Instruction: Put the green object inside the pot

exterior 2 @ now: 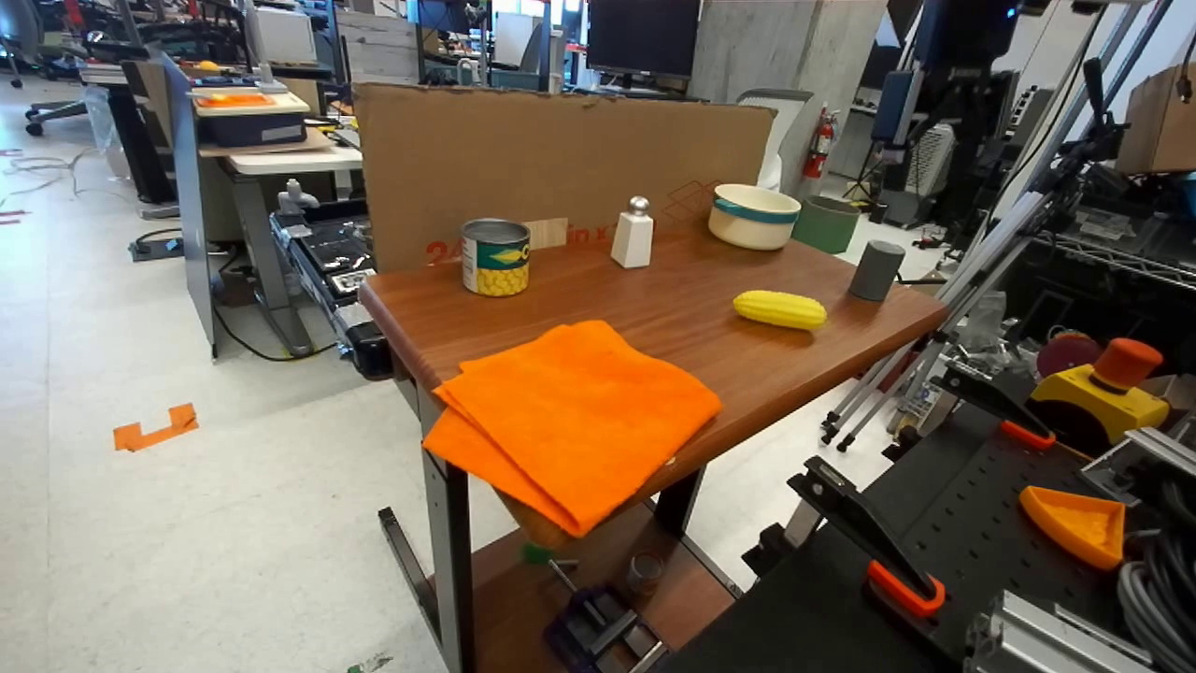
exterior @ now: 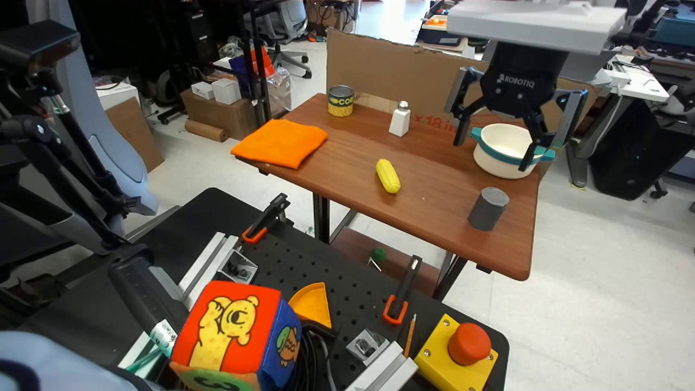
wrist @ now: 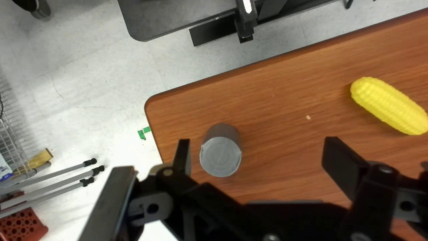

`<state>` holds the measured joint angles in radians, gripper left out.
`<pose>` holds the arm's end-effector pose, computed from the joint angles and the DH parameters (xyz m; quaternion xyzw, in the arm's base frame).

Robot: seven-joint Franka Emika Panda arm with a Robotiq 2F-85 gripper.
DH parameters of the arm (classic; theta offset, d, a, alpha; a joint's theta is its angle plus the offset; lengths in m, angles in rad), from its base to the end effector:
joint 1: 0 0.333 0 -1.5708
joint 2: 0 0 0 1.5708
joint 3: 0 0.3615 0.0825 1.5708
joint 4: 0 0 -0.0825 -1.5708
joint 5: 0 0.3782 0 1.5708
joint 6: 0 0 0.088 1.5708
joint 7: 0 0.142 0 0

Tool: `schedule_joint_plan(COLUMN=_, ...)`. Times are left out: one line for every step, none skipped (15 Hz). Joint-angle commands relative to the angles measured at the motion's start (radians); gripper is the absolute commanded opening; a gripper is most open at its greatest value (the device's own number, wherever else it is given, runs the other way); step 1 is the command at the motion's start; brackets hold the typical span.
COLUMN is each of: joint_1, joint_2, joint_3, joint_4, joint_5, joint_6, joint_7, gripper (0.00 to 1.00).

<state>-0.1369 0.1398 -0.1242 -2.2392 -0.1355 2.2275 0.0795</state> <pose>0.4994 -0.1414 0.3104 0.9877 -0.1240 -0.0804 0.0519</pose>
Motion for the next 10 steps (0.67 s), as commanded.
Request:
schedule_joint_plan(joint_1=0.001, joint_2=0.143, joint_3=-0.023, joint_4=0.093, joint_5=-0.025, joint_6=0.059, joint_7=0.031, gripper=1.0)
schedule_joint_plan(joint_1=0.0, joint_2=0.179, joint_3=-0.029, joint_4=0.11, joint_5=-0.022, joint_6=0.094, joint_7=0.028, gripper=1.0)
schedule_joint_plan(joint_1=0.002, joint_2=0.208, joint_3=-0.035, joint_4=0.125, joint_5=-0.027, joint_6=0.111, joint_7=0.03, gripper=1.0)
schedule_joint_plan(joint_1=0.003, joint_2=0.238, joint_3=-0.038, joint_4=0.14, joint_5=-0.024, joint_6=0.127, joint_7=0.024, gripper=1.0)
schedule_joint_plan(joint_1=0.007, joint_2=0.265, joint_3=-0.044, joint_4=0.155, joint_5=-0.027, joint_6=0.128, joint_7=0.028, gripper=1.0)
schedule_joint_plan(joint_1=0.01, joint_2=0.29, joint_3=-0.049, joint_4=0.169, joint_5=-0.03, joint_6=0.125, joint_7=0.032, gripper=1.0)
schedule_joint_plan(joint_1=0.014, joint_2=0.312, joint_3=-0.055, joint_4=0.182, joint_5=-0.036, joint_6=0.108, joint_7=0.036, gripper=1.0)
schedule_joint_plan(joint_1=0.019, joint_2=0.332, joint_3=-0.061, joint_4=0.193, joint_5=-0.043, joint_6=0.099, joint_7=0.043, gripper=1.0)
schedule_joint_plan(joint_1=0.023, joint_2=0.348, joint_3=-0.066, joint_4=0.201, joint_5=-0.052, joint_6=0.089, joint_7=0.047, gripper=1.0)
schedule_joint_plan(joint_1=0.026, joint_2=0.362, joint_3=-0.07, joint_4=0.204, joint_5=-0.062, joint_6=0.086, joint_7=0.051, gripper=1.0)
